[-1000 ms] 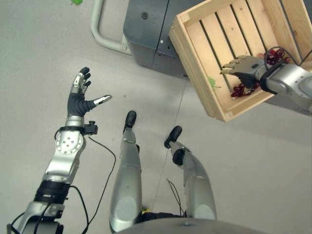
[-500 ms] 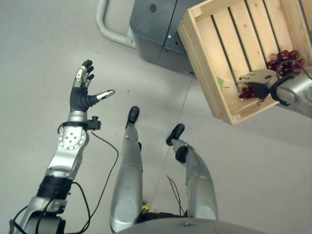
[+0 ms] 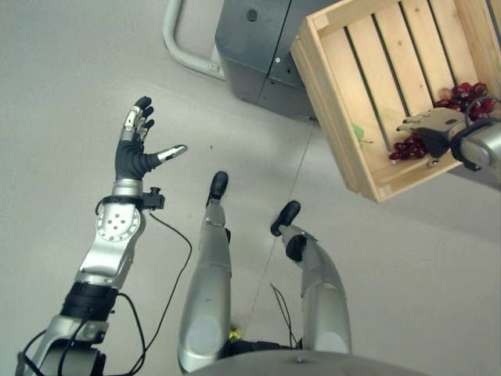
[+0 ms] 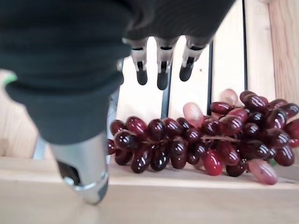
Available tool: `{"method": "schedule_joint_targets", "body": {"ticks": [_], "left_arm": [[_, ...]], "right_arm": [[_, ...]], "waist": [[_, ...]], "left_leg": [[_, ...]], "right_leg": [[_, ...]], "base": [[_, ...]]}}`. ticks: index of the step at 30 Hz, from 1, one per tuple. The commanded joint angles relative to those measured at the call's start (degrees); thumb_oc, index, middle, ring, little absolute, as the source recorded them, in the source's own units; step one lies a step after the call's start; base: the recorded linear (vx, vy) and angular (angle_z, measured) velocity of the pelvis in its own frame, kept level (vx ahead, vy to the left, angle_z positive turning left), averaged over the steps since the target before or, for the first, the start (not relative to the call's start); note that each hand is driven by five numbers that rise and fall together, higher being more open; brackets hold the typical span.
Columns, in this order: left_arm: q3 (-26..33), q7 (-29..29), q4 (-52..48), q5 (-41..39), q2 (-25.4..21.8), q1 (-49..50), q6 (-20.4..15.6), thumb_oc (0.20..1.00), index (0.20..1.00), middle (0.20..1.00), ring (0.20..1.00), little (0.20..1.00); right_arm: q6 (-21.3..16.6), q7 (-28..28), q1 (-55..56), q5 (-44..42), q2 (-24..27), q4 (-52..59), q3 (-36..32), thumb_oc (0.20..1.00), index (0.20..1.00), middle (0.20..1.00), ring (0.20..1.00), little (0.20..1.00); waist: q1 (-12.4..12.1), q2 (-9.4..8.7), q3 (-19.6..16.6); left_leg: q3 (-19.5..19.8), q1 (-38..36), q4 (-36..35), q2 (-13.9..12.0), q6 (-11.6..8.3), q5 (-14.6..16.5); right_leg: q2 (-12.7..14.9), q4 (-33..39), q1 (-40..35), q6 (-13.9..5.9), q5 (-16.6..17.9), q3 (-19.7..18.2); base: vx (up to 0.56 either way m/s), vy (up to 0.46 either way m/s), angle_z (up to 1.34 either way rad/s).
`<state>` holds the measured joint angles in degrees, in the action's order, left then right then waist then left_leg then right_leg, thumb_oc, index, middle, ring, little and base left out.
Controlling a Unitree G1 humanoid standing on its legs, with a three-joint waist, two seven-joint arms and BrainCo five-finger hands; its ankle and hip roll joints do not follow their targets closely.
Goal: Pick up the fruits from the basket on one side to the basket on the other side
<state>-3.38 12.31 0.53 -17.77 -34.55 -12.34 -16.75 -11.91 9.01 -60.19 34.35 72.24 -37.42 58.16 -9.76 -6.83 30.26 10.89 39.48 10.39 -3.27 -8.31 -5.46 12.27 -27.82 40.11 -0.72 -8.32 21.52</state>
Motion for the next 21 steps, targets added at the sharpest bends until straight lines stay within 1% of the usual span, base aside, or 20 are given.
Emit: {"method": "schedule_joint_targets", "body": {"ticks": [1,2,3,4,5,6,7,8,14,21], "left_arm": [[1.8,0.6,-5.0,-0.7,1.3,0.1,-3.1,1.000,1.000,1.000,1.000,1.000],[1.9,0.6,-5.0,-0.6,1.2,0.2,-3.1,1.000,1.000,1.000,1.000,1.000],[1.8,0.6,-5.1,-0.8,1.3,0.7,-3.2,1.000,1.000,1.000,1.000,1.000],[1.9,0.7,-5.3,-0.8,1.4,0.8,-3.2,1.000,1.000,1.000,1.000,1.000],[2.1,0.7,-5.4,-0.8,1.3,0.5,-3.2,1.000,1.000,1.000,1.000,1.000],[2.0,0.8,-5.5,-0.9,1.4,0.8,-3.3,1.000,1.000,1.000,1.000,1.000],[2.2,0.8,-5.6,-0.9,1.3,0.5,-3.3,1.000,1.000,1.000,1.000,1.000],[2.1,1.0,-5.7,-0.9,1.4,0.9,-3.3,1.000,1.000,1.000,1.000,1.000],[1.7,1.2,-6.1,-0.9,1.6,0.8,-3.1,1.000,1.000,1.000,1.000,1.000],[1.5,1.5,-6.5,-0.5,1.7,0.4,-3.2,1.000,1.000,1.000,1.000,1.000]], "right_arm": [[1.9,0.4,0.0,1.6,4.2,-1.6,4.1,0.404,0.404,0.404,0.404,0.404],[2.0,0.3,-0.1,1.7,4.0,-1.6,4.0,0.200,0.200,0.200,0.200,0.200],[2.0,0.1,0.0,2.0,3.6,-1.3,4.1,0.200,0.200,0.200,0.200,0.200],[2.0,0.0,-0.1,2.0,3.5,-1.1,4.1,0.200,0.200,0.200,0.200,0.200],[2.0,0.0,-0.4,2.0,3.6,-1.2,3.8,0.200,0.200,0.200,0.200,0.200],[2.1,-0.2,-0.3,2.1,3.1,-0.9,3.9,0.200,0.200,0.200,0.200,0.200],[2.1,-0.2,-0.5,2.1,3.2,-0.9,3.7,0.200,0.200,0.200,0.200,0.200],[2.2,-0.4,-0.3,2.2,2.8,-1.0,3.7,0.200,0.200,0.200,0.200,0.200],[2.3,-0.9,0.2,1.9,2.2,-0.5,2.9,0.200,0.200,0.200,0.200,0.200],[2.3,-1.2,1.1,1.9,1.9,0.0,1.8,0.200,0.200,0.200,0.200,0.200]], "waist": [[2.7,2.00,-0.5],[2.6,2.12,-0.5],[2.7,2.25,-0.5],[2.7,2.30,-0.5],[2.6,2.29,-0.5],[2.6,2.40,-0.5],[2.6,2.40,-0.5],[2.6,2.59,-0.5],[2.4,3.21,-0.5],[2.5,3.27,-0.5]], "left_leg": [[-2.7,-0.7,1.5,-0.7,0.35,3.1],[-2.7,-0.6,1.5,-0.7,0.38,3.1],[-2.5,-1.8,1.5,-0.8,0.18,4.3],[-2.5,-1.7,1.4,-0.8,0.19,4.3],[-2.7,-0.4,1.3,-0.7,0.43,3.0],[-2.4,-1.6,1.0,-0.9,0.16,4.0],[-2.6,-0.3,0.9,-0.8,0.39,2.7],[-2.3,-1.5,0.8,-0.9,0.14,3.9],[-1.8,-1.7,0.1,-1.0,0.06,3.6],[-1.3,-1.8,-0.4,-1.0,0.18,3.4]], "right_leg": [[-1.2,4.7,-2.5,-5.32,0.0,-1.0],[-1.2,4.5,-2.3,-5.31,-0.1,-1.0],[-1.3,3.9,-3.1,-5.71,-1.5,-1.6],[-1.3,3.8,-2.9,-5.68,-1.5,-1.6],[-1.1,4.2,-1.8,-5.28,-0.1,-0.9],[-1.3,3.8,-2.6,-5.68,-1.5,-1.7],[-1.1,4.2,-1.6,-5.28,-0.2,-1.0],[-1.2,3.7,-2.4,-5.67,-1.7,-1.6],[-0.9,2.7,-2.0,-5.75,-2.3,-1.3],[-1.0,2.2,-1.7,-5.77,-2.7,-1.3]], "base": [[-0.06,0.021,0.03],[0.07,-0.037,0.01],[0.07,-0.040,0.02],[0.00,0.000,0.00],[0.00,0.000,0.00],[-0.06,0.010,-0.01],[0.07,-0.062,0.02],[0.00,0.000,0.00],[0.02,-0.011,0.01],[0.00,0.000,0.00]]}}
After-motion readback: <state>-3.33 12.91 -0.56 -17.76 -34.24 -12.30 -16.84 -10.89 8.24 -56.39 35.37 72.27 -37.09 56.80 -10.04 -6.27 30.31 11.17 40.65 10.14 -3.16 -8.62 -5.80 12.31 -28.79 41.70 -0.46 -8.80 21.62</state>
